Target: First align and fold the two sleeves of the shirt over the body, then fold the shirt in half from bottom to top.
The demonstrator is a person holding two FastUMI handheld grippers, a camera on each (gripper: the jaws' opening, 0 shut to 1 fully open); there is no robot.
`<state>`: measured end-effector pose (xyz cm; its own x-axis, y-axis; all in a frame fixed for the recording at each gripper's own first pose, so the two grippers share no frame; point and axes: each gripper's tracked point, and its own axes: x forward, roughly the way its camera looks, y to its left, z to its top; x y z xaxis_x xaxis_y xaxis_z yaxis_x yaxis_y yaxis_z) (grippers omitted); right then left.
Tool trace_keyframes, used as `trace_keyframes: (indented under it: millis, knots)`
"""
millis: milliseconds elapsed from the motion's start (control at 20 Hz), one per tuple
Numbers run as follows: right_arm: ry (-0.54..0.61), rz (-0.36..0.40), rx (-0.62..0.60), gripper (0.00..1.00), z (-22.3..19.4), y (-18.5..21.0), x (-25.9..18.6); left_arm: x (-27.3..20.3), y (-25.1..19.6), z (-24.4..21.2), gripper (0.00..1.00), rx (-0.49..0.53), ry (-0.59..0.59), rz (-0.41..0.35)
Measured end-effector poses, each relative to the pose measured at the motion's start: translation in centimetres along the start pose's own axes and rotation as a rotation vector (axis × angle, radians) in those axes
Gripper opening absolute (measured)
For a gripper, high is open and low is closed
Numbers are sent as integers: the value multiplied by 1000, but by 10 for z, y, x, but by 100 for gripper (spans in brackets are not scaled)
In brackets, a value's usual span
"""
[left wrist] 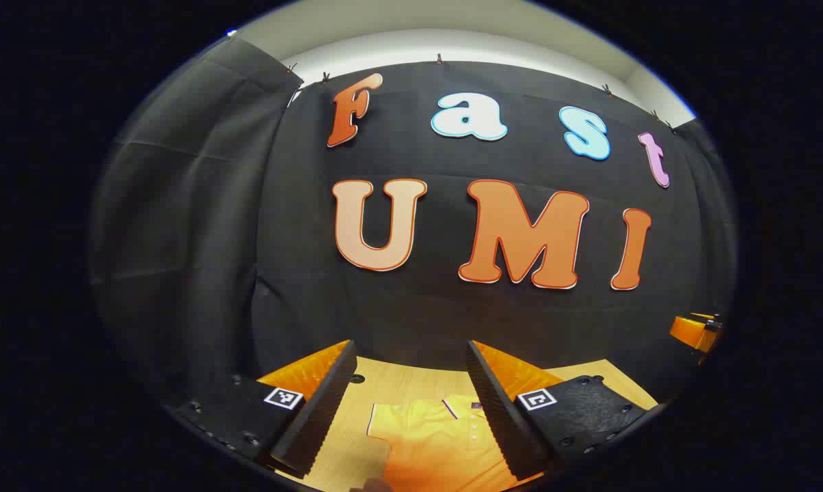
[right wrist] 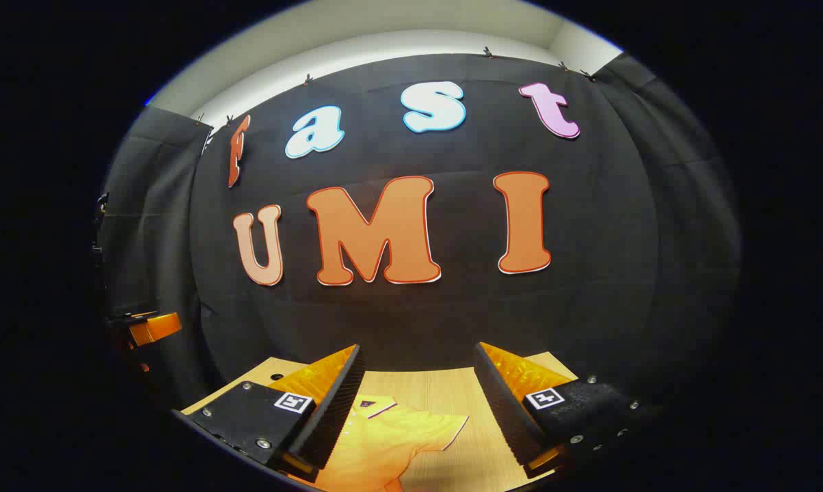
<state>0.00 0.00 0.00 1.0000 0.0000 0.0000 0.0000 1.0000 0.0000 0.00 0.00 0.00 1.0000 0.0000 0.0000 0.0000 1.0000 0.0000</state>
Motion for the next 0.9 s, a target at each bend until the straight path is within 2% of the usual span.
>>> trace_keyframes:
  millis: [150,200,300,450,650,900]
  knots:
    - [16,-38,11,100,-5,-4,7,15,-2,5,98,39,-15,-32]
    - [21,-56,11,98,-7,-5,9,23,-4,8,98,45,-22,-52]
    - [28,-87,5,100,-10,-3,11,40,-6,9,98,57,-14,-89]
    - [34,-120,-22,98,-15,4,15,63,-8,3,98,56,12,-134]
    - [69,-130,-28,98,-23,13,21,76,-2,-7,98,55,37,-150]
    - [115,-100,44,98,-29,25,27,79,6,-12,98,43,49,-165]
